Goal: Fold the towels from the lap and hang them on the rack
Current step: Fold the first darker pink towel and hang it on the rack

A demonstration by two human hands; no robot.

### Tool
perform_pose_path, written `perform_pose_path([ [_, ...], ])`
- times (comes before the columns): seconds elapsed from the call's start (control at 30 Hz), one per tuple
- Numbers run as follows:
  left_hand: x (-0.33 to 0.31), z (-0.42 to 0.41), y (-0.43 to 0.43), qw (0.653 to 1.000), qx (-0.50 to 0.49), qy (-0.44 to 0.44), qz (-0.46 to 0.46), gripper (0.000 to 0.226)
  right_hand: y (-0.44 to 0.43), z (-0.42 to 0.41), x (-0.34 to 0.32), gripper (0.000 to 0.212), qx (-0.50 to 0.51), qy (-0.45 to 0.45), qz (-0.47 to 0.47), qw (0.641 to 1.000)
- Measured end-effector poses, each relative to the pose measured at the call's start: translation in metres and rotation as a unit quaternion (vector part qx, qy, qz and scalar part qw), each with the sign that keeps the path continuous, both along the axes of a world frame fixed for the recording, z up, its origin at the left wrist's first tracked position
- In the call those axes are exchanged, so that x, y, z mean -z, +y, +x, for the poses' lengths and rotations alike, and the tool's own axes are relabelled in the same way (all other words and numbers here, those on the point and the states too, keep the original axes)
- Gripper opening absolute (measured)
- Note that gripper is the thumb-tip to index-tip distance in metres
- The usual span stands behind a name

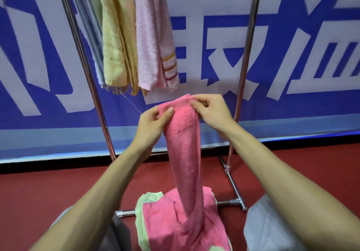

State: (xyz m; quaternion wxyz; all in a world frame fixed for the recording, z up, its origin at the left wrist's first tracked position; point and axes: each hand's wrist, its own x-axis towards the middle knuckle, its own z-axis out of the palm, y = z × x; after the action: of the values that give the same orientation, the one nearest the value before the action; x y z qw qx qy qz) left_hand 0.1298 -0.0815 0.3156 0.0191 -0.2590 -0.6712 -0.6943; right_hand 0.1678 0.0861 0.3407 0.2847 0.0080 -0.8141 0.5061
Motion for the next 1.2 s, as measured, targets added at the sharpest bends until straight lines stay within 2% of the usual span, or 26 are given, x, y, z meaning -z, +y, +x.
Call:
perform_pose_path([
  [0.1, -0.052, -0.002, 0.007, 0.998, 0.004, 0.07, -0.002, 0.014, 0.003, -0.001, -0.043, 0.021, 0.033, 0.032, 0.046, 0.998],
  [0.23, -0.121, 0.003, 0.017, 0.985, -0.012, 0.167, -0.047, 0.019, 0.006, 0.002, -0.1, 0.019, 0.07, 0.06, 0.028, 0.995],
  [0.33, -0.164, 0.003, 0.022, 0.971, -0.068, 0.222, -0.062, 0.013, 0.004, 0.011, -0.14, 0.021, 0.039, 0.084, 0.007, 0.996],
  [0.43, -0.197, 0.007, 0.022, 0.954, -0.132, 0.26, -0.076, 0.02, 0.002, 0.022, -0.165, 0.022, 0.014, 0.111, 0.039, 0.993],
  [0.53, -0.216, 0.02, 0.02, 0.94, -0.152, 0.293, -0.088, 0.018, 0.004, 0.03, -0.183, 0.019, 0.037, 0.105, 0.064, 0.992],
  [0.63, -0.231, 0.034, 0.013, 0.928, -0.15, 0.327, -0.099, 0.012, 0.002, 0.036, -0.204, 0.017, 0.009, 0.07, 0.015, 0.997],
  [0.8, -0.247, 0.037, -0.004, 0.939, -0.135, 0.303, -0.088, 0.026, -0.014, 0.049, -0.238, 0.014, -0.062, 0.106, -0.046, 0.991],
  [0.9, -0.249, 0.044, -0.01, 0.965, -0.048, 0.248, -0.062, 0.022, -0.017, 0.052, -0.242, 0.016, -0.109, 0.08, -0.101, 0.986],
  [1.0, -0.263, 0.05, -0.013, 0.975, 0.02, 0.222, 0.006, 0.024, -0.014, 0.058, -0.252, 0.026, -0.193, 0.084, -0.203, 0.956],
  [1.1, -0.273, 0.052, -0.016, 0.979, 0.026, 0.204, -0.015, 0.028, -0.01, 0.062, -0.257, 0.034, -0.219, 0.073, -0.202, 0.952],
  [1.2, -0.268, 0.051, -0.015, 0.981, 0.037, 0.185, -0.041, 0.031, -0.011, 0.063, -0.251, 0.031, -0.254, 0.04, -0.196, 0.946],
])
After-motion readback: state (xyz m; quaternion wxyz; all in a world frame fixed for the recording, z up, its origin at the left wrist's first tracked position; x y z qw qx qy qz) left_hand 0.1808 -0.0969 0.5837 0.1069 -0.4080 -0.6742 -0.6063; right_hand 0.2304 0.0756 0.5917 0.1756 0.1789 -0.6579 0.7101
